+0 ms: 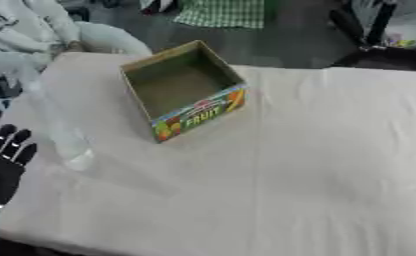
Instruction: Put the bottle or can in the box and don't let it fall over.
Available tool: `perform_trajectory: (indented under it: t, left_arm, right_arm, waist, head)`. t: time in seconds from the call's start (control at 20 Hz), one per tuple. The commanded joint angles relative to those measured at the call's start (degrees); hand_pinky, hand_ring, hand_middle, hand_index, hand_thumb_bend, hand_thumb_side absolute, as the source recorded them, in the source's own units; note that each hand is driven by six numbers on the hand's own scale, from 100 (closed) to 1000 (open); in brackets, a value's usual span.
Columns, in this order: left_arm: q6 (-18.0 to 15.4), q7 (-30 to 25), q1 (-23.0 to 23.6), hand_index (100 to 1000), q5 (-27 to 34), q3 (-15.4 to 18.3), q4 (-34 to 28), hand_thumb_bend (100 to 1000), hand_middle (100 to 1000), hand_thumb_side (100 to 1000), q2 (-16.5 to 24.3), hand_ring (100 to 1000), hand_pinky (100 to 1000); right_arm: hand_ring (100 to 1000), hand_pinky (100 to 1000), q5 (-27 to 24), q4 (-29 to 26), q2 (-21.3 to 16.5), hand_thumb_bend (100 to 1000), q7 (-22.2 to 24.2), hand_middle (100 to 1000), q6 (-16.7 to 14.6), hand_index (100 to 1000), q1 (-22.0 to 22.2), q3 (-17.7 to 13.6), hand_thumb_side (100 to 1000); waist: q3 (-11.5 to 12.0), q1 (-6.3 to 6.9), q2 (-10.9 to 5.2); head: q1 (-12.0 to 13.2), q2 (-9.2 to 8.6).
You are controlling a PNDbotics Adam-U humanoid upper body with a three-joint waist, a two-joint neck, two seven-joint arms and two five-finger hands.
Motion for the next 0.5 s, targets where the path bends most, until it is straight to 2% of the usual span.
perform_trajectory:
  t: [0.05, 0.5]
  left_arm:
    - [0.85, 0.27, -1.05, 905, 1.03, -0.06, -1.11, 400, 329, 1000, 2.42, 365, 106]
    - [2.38, 1.49, -3.11, 898, 3.28, -0.69, -1.11, 391, 279, 1000, 3.03, 301, 100]
  right_arm:
    - [965, 865, -0.21, -1.05, -1.59, 100, 0.30, 1000, -0.13, 1000, -0.65, 0.02, 691]
    - [966, 865, -0.24, -0.87, -1.63, 100, 0.62, 1000, -0.34, 1000, -0.71, 0.18, 689]
  waist:
    - [-0.06, -0.09, -0.66]
    - [-0.14, -0.23, -0.43]
  head:
    - [0.28, -0.56]
    - [0.44, -0.73]
